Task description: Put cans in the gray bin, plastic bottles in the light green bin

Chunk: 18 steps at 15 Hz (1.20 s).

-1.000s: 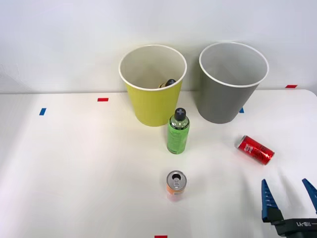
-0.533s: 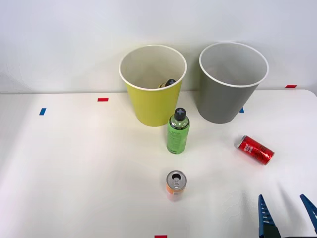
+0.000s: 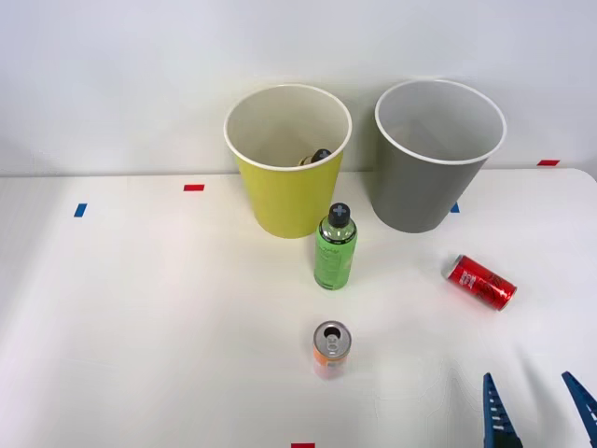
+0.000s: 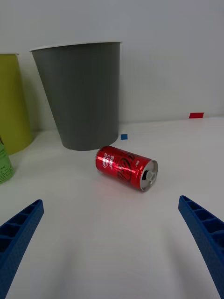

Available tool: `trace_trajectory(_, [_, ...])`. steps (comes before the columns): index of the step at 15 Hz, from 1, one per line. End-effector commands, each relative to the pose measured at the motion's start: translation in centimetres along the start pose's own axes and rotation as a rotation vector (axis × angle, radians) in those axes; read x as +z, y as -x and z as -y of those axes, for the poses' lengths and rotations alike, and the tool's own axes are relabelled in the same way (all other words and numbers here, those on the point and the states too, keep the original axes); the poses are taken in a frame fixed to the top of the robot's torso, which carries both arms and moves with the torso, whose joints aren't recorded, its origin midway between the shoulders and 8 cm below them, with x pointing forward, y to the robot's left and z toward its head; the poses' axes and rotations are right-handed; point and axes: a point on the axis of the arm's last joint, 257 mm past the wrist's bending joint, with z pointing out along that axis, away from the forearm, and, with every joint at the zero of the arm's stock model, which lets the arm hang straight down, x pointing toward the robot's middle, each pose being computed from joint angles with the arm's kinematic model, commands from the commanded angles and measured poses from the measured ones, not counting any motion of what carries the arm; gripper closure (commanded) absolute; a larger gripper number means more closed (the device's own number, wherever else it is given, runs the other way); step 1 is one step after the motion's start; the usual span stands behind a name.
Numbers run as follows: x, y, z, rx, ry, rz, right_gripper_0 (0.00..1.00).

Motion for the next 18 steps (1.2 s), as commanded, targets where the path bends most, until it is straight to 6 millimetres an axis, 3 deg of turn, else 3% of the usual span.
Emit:
trace_trajectory(1, [-0.4,-0.1,-0.3,-0.014,0.000,-0.002,0.00])
trace_trajectory(18, [-1.8,-0.5,1.0,-0.041,-0.031,-0.029,0.00])
